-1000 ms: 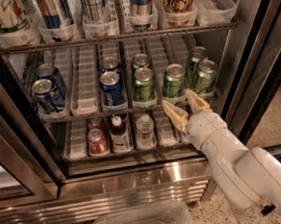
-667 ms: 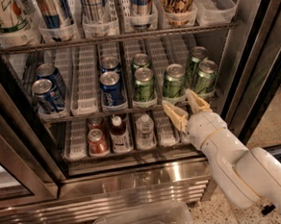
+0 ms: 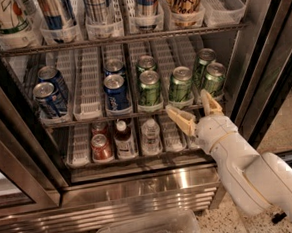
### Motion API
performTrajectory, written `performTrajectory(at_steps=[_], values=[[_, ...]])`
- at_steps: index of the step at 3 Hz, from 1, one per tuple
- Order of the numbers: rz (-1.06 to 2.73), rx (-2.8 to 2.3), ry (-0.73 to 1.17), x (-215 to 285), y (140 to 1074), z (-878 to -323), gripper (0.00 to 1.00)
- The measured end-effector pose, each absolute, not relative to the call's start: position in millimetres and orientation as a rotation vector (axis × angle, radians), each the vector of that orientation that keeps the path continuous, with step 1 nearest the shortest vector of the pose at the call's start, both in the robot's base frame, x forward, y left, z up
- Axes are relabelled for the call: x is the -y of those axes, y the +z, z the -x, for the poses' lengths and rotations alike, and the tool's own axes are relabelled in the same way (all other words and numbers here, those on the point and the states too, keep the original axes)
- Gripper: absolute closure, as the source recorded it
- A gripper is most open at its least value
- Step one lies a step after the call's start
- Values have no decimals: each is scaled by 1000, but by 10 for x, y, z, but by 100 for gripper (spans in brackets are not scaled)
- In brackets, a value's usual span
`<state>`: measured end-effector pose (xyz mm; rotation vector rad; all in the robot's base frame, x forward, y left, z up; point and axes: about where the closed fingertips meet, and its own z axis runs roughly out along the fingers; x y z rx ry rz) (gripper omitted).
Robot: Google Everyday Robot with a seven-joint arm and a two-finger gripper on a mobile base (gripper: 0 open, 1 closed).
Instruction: Pick green can from middle shelf of fridge
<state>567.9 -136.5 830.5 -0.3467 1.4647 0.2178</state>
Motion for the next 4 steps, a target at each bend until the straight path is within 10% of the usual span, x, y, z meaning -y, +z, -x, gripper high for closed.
performTrajectory(at_steps=[4], values=[[358, -1459, 215, 1342, 8304, -6106, 29]])
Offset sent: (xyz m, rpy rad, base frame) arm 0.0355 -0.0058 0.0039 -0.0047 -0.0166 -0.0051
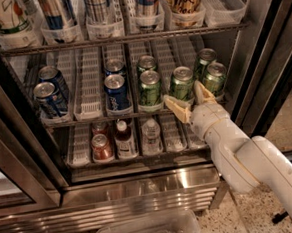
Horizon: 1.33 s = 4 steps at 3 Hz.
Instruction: Pick green can from middle shelf of fridge
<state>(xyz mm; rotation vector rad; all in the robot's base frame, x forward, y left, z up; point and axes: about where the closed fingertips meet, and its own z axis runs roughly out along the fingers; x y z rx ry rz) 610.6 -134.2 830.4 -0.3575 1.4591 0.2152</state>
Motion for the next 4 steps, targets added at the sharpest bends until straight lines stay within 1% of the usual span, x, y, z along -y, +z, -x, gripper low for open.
performTrajectory(at_steps=[3, 4], values=[[361, -1459, 185, 1370, 8324, -6521, 29], [366, -1461, 180, 1347, 8323, -6623, 46]])
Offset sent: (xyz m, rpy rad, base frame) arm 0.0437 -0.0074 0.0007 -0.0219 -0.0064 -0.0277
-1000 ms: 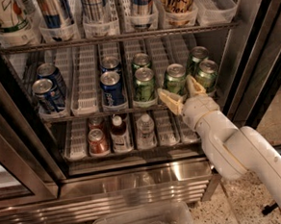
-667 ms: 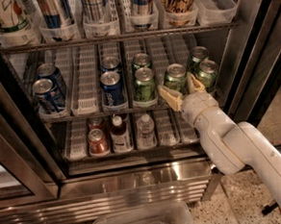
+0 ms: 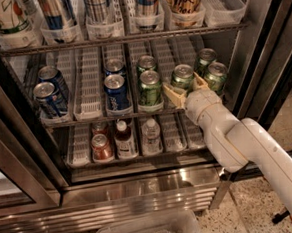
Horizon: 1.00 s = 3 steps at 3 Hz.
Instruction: Pick green can from middle shelf of fridge
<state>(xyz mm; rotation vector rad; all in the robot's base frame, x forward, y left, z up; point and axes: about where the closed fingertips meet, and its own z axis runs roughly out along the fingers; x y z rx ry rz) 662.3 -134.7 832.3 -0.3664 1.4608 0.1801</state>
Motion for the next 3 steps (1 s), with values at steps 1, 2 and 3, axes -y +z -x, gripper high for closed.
performTrajectory(at_steps=[1, 2, 3], values=[[366, -1461, 180, 1346, 8323, -6625, 69], [366, -1461, 180, 1346, 8324, -6625, 93], [369, -1453, 183, 1337, 8363, -6608, 100]])
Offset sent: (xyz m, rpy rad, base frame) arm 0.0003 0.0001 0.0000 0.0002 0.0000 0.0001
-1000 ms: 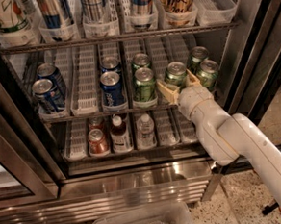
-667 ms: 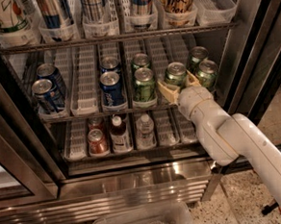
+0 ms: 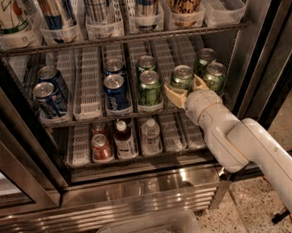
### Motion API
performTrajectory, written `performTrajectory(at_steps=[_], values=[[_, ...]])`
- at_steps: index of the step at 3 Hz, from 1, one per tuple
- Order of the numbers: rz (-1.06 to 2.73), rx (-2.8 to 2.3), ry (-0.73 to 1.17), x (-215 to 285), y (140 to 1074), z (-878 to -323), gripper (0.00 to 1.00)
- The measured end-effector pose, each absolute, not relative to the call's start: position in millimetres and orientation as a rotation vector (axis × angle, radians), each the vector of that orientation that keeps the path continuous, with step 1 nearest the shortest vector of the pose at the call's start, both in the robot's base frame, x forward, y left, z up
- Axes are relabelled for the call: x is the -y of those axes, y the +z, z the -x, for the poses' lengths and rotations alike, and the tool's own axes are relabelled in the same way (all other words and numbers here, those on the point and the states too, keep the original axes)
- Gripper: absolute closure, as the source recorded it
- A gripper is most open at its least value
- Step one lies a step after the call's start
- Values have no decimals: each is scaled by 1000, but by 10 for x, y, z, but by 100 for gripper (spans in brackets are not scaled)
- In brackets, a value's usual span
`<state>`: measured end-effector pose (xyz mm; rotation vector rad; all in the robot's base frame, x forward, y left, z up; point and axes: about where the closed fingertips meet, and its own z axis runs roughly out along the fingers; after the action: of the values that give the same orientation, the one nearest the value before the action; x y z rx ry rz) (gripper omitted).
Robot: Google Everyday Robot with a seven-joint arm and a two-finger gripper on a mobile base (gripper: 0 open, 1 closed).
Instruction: Pick green can from middle shelf of fridge
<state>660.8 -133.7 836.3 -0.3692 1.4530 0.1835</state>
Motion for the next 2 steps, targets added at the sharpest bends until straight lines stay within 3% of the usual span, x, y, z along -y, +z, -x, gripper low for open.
performTrajectory(at_steps=[2], values=[[426, -1363, 201, 1267, 8883, -6431, 100]])
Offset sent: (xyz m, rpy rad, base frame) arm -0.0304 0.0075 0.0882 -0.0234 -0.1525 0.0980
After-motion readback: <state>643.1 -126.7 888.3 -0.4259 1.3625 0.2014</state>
